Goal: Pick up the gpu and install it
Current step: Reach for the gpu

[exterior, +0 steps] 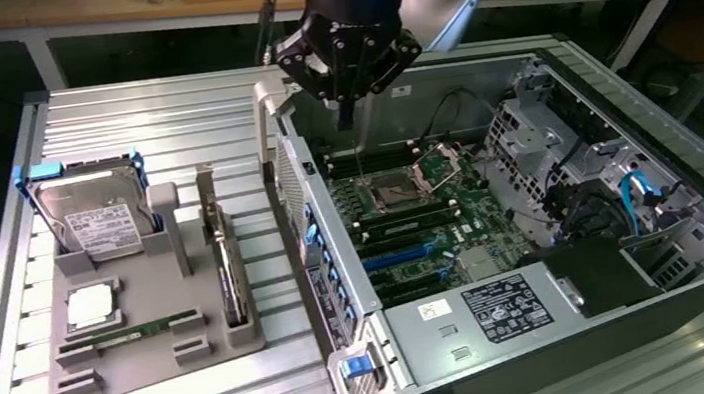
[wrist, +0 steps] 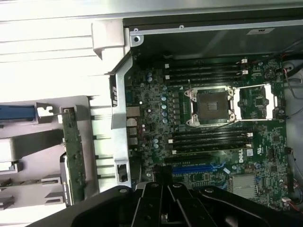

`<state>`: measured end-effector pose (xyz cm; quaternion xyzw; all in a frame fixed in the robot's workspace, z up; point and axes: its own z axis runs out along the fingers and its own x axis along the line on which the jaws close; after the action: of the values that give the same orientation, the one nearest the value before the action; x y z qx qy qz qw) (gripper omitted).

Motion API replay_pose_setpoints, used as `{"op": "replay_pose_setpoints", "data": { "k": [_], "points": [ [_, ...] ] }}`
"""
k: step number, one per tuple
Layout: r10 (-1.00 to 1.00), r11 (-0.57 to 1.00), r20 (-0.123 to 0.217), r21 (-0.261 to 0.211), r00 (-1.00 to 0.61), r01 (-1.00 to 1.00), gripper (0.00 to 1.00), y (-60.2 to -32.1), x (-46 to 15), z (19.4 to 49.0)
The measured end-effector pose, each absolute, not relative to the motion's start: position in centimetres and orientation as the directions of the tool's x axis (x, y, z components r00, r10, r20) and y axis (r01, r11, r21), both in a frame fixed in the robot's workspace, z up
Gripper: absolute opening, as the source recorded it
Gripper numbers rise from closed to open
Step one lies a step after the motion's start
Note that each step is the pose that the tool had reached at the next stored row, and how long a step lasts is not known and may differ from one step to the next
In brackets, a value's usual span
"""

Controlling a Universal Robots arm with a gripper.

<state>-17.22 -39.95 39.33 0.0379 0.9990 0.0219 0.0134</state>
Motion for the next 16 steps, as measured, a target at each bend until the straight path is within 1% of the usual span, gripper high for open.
{"op": "replay_pose_setpoints", "data": {
  "k": [16],
  "points": [
    [0.076, 0.996, -0.026, 0.045, -0.997, 0.075, 0.11, -40.0, -23.6, 39.3]
  ]
}}
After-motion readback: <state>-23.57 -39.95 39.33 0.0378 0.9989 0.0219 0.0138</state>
